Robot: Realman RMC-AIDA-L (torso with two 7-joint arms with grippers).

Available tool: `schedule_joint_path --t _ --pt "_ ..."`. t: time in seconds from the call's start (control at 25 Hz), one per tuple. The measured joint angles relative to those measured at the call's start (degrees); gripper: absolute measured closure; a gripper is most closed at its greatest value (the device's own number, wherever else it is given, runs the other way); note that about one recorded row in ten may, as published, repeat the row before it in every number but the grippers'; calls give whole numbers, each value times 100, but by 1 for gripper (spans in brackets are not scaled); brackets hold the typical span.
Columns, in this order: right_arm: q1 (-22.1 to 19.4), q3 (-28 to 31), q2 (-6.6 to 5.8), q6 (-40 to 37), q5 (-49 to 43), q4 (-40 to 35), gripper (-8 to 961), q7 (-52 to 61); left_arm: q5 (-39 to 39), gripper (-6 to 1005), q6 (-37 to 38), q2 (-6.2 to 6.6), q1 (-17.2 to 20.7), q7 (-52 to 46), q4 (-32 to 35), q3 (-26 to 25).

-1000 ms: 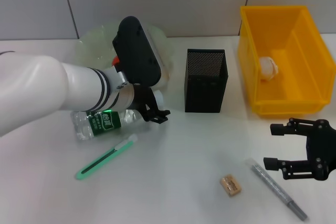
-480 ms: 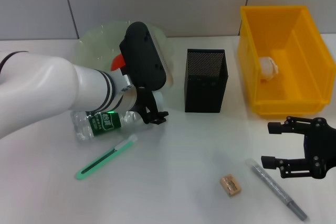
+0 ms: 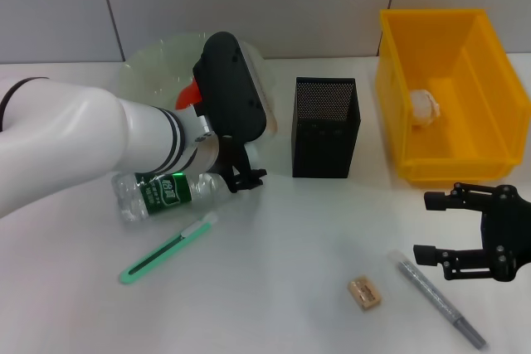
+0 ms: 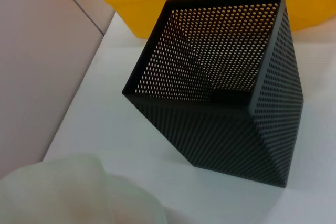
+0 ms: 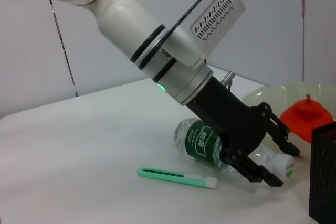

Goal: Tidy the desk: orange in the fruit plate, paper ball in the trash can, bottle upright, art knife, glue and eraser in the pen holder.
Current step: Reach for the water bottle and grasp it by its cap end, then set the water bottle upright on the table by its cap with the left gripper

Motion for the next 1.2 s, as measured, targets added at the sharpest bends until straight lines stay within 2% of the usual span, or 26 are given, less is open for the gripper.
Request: schedule_joint_path --t 0.12,0.4,0.52,0.68,0.72,0.8,0.84,0.88,0.92,1.0,1.04,1.08,1.12,1.2 --pt "0 2 4 0 5 0 131 0 155 312 -13 0 -3 -48 9 15" --pt "0 3 5 0 14 10 131 0 201 505 -19 0 54 -56 74 67" --pt "0 7 5 0 19 18 131 0 211 576 -14 3 229 -51 309 67" --pt "0 12 5 0 26 18 130 0 208 576 6 12 380 -51 569 50" --pt "0 12 5 -1 28 19 130 0 210 576 123 40 669 -53 1051 5" --pt "0 11 5 -4 31 19 130 0 210 576 123 40 669 -53 1051 5" --pt "0 13 5 -5 33 18 130 0 207 576 359 52 1114 -22 1701 -140" --pt "0 12 5 -6 33 18 131 0 208 577 481 54 1356 -5 2036 -259" --pt "0 11 5 -6 33 18 131 0 207 577 530 54 1490 -3 2216 -315" --pt "0 10 5 -4 33 18 130 0 207 577 530 54 1490 -3 2216 -315" --pt "1 10 5 -4 33 18 130 -1 203 577 604 57 1728 -1 2528 -427" --pt "5 11 5 -3 33 18 130 0 188 577 715 63 2146 1 3047 -635" --pt "21 11 5 -3 33 18 130 0 165 577 765 66 2316 2 3305 -753" --pt "30 11 5 -2 33 17 130 0 165 577 765 66 2316 2 3305 -753"
